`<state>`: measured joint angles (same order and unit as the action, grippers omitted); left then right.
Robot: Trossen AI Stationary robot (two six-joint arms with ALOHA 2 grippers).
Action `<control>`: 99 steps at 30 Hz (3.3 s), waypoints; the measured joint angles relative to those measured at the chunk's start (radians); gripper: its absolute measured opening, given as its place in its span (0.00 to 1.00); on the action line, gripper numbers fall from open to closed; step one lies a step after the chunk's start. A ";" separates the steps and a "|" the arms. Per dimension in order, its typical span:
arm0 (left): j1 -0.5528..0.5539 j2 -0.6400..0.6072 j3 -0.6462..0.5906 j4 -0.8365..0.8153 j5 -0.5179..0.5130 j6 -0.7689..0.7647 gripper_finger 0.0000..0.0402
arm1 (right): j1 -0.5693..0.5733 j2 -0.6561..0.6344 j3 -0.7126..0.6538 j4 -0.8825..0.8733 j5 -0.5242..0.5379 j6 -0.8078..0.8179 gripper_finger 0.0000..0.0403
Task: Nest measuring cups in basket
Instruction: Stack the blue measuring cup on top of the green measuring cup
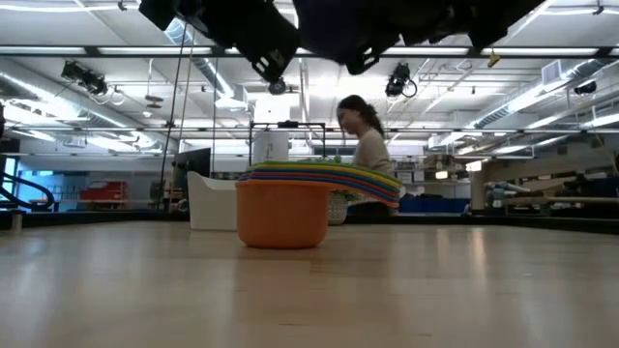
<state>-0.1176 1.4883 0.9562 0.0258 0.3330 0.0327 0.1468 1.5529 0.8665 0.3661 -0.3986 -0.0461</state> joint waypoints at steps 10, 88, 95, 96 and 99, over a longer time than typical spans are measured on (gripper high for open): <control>-0.003 0.003 -0.010 -0.156 -0.084 0.060 0.00 | -0.019 0.001 0.003 -0.125 0.240 -0.089 0.11; -0.036 -0.248 -0.154 -0.262 -0.426 -0.300 0.26 | -0.241 -0.116 -0.060 -1.276 0.409 0.587 0.74; -0.036 -0.281 -0.152 -0.284 -0.426 -0.300 0.26 | -0.261 -0.121 -0.094 -1.192 0.367 0.569 0.73; -0.036 -0.291 -0.154 -0.310 -0.426 -0.293 0.26 | -0.261 -0.121 -0.101 -1.179 0.361 0.570 0.73; -0.036 -0.293 -0.152 -0.310 -0.426 -0.289 0.26 | -0.261 -0.121 -0.126 -1.160 0.372 0.574 0.73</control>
<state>-0.1535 1.1950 0.8042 -0.2846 -0.0933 -0.2567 -0.1139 1.4322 0.7405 -0.7939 -0.0269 0.5277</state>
